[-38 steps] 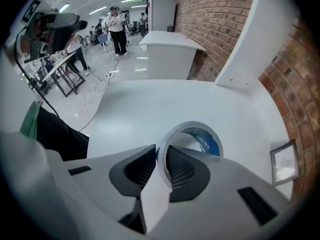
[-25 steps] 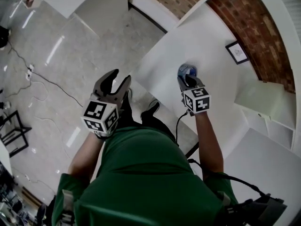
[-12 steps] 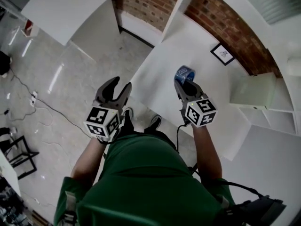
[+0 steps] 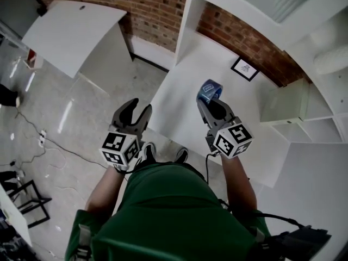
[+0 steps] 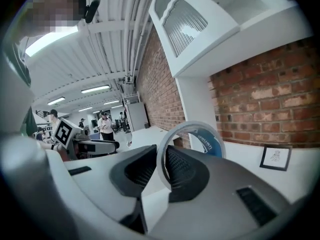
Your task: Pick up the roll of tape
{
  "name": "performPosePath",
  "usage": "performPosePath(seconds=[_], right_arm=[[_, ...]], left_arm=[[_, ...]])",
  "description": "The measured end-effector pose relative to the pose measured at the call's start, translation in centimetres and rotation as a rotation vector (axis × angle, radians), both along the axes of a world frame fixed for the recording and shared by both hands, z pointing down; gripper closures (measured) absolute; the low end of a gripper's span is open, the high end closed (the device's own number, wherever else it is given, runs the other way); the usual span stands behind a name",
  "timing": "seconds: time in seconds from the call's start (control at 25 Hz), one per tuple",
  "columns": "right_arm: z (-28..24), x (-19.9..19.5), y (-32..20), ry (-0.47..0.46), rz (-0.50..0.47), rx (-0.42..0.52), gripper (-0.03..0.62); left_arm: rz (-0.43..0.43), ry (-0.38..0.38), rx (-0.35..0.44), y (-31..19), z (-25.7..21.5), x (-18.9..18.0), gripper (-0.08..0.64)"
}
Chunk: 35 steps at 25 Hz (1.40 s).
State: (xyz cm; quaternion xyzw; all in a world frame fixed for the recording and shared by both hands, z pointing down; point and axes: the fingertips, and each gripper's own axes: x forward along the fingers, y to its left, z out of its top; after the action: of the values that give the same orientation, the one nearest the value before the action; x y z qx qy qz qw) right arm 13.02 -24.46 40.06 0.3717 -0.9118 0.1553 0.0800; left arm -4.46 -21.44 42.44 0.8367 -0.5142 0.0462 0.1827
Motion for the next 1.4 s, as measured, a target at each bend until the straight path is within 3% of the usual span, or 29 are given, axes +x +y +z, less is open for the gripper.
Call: performPosePath(seconds=[0.4,0.64,1.04,1.4], right_arm=[[-5.8,0.4,1.0,-0.080,-0.022,0.150,0.525],[-8.7,0.1,2.0,-0.135,-0.002,0.193,0.525],[-11.0,2.2,2.8,-0.050,0.058,0.308,0.525],[-10.8,4.3,2.6,-0.020,0.117,0.306,0.525]], left_arm=[[0.014,0.035,0.115,-2.1,-4.9,1.1,0.365],[0.041,0.056,0.182,-2.6,-8.4,1.7,0.365],[0.087,0.050,0.279,-3.5,-12.5,4.1,0.365],[0.099,0.057,0.236,-3.8,-11.2,4.8,0.365]])
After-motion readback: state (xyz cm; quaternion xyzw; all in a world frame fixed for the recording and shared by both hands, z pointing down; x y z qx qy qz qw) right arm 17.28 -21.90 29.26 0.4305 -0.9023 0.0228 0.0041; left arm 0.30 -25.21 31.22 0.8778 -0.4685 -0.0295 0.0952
